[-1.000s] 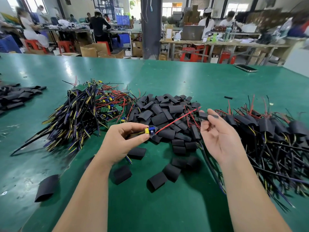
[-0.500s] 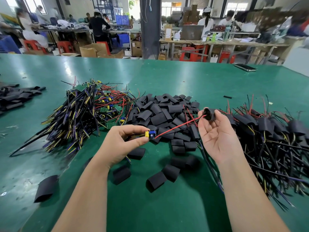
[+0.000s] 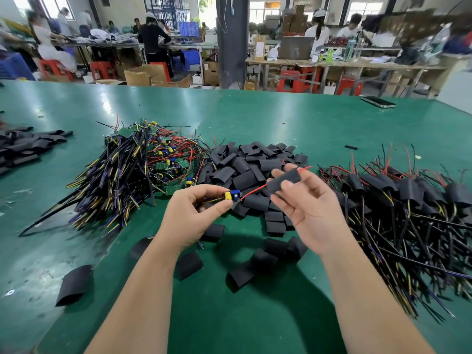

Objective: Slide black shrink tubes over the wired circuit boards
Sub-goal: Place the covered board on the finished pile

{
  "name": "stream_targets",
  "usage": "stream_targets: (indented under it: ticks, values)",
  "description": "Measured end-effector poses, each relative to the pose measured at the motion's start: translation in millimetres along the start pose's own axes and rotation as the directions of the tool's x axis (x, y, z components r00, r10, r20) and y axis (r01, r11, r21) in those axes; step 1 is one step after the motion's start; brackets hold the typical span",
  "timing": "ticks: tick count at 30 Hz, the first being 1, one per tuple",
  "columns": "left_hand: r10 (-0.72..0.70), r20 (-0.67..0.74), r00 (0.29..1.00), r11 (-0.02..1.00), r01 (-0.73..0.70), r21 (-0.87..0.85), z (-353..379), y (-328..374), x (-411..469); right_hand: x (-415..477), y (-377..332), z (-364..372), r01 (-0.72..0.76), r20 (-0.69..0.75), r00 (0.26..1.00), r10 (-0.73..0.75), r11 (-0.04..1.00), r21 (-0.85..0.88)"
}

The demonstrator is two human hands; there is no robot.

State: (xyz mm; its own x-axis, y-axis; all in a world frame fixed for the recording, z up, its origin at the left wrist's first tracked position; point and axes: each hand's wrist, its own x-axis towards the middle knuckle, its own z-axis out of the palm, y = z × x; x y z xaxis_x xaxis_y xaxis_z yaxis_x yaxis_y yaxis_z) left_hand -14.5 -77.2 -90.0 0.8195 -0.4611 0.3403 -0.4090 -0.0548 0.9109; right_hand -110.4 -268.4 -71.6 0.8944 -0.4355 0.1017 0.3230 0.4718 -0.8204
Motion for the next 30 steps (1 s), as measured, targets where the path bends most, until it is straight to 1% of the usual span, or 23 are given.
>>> stream_targets:
  ticks: [4, 9, 13, 16, 19, 21, 25, 30]
  values:
    - [0.002, 0.010, 1.000, 0.999, -0.001, -0.036, 5, 1, 0, -4, 19, 10, -0.025, 0.083, 0.996, 0.034, 0.994, -0.108]
    - [0.002, 0.041, 0.999, 0.998, 0.001, -0.056, 6, 2, 0, -5, 22, 10, -0.017, 0.133, 0.991, 0.027, 0.997, -0.080]
    - [0.001, 0.053, 0.999, 0.994, 0.005, -0.107, 7, 2, 0, -5, 19, 7, 0.050, 0.160, 0.987, -0.017, 0.978, -0.204]
    - [0.001, 0.050, 0.999, 0.991, 0.006, -0.135, 8, 2, 1, -4, 16, 5, 0.070, 0.190, 0.982, -0.016, 0.958, -0.277]
    - [0.016, 0.058, 0.998, 0.989, -0.007, -0.148, 7, 3, 0, -5, 15, 5, 0.044, 0.212, 0.977, 0.008, 0.970, -0.239]
    - [0.020, 0.056, 0.998, 0.987, -0.011, -0.160, 7, 3, -1, -6, 17, 7, 0.032, 0.209, 0.978, 0.015, 0.975, -0.218]
    - [0.001, 0.058, 0.998, 0.984, 0.010, -0.179, 8, 1, 0, -8, 22, 11, 0.030, 0.171, 0.985, 0.010, 0.973, -0.228]
    - [0.006, 0.060, 0.998, 0.993, 0.001, -0.120, 9, 1, -1, -7, 21, 10, -0.018, 0.112, 0.993, 0.041, 0.979, -0.205]
